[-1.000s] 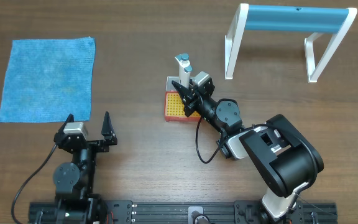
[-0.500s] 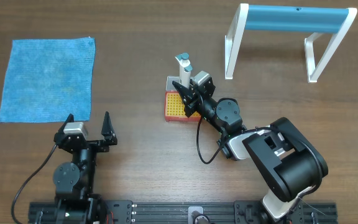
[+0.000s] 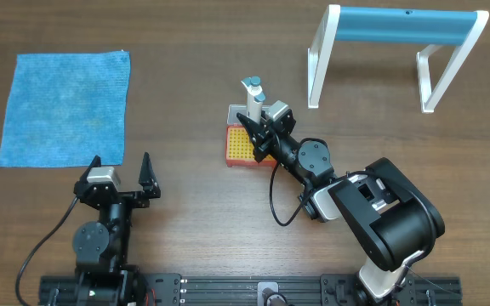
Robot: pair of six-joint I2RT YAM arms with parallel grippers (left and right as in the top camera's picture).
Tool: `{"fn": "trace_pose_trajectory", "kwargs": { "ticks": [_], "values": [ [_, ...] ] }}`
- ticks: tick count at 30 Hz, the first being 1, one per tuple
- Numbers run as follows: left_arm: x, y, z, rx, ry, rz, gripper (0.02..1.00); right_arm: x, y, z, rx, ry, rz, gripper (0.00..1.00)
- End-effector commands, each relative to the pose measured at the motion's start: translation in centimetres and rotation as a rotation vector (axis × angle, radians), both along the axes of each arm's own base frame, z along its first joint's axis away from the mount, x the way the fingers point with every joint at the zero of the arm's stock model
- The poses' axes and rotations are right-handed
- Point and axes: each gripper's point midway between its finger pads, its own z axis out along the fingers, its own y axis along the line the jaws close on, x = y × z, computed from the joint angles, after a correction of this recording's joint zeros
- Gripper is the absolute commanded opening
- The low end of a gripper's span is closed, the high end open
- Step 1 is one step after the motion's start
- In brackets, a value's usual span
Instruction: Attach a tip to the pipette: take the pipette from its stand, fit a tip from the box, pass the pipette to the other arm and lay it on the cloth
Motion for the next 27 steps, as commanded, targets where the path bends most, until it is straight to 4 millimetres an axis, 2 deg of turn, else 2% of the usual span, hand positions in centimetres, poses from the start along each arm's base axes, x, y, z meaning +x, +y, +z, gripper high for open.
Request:
{"fn": "trace_pose_trajectory", "kwargs": {
  "ticks": [1, 9, 15, 18, 21, 24, 27],
  "values": [
    [0.0, 0.2, -0.1, 0.003, 0.003, 0.012, 0.996, -0.3, 0.7, 1.1, 0.018, -0.019, 0.028, 0.08],
    [0.0, 0.2, -0.1, 0.003, 0.003, 0.012, 0.998, -0.7, 0.4, 5.4, 0.069, -0.11, 0.027, 0.082],
    [0.0, 0.2, -0.1, 0.003, 0.003, 0.012, 0.998, -1.4, 0.0, 9.4, 0.089, -0.147, 0.028, 0.08],
    [0.0, 0.2, -0.1, 0.003, 0.003, 0.012, 0.998, -1.5, 0.2, 11.2, 0.051, -0.083, 0.05, 0.08],
    [0.0, 0.2, -0.1, 0.003, 0.003, 0.012, 0.998, -2.5, 0.8, 13.4, -0.004, 0.01, 0.12, 0.082],
    [0.0, 0.2, -0.1, 0.003, 0.003, 0.012, 0.998, -3.4, 0.4, 15.1, -0.044, 0.094, 0.127, 0.08],
    [0.0, 0.2, -0.1, 0.003, 0.003, 0.012, 0.998, -4.4, 0.0, 14.0, -0.083, 0.175, 0.129, 0.08]
  ]
}}
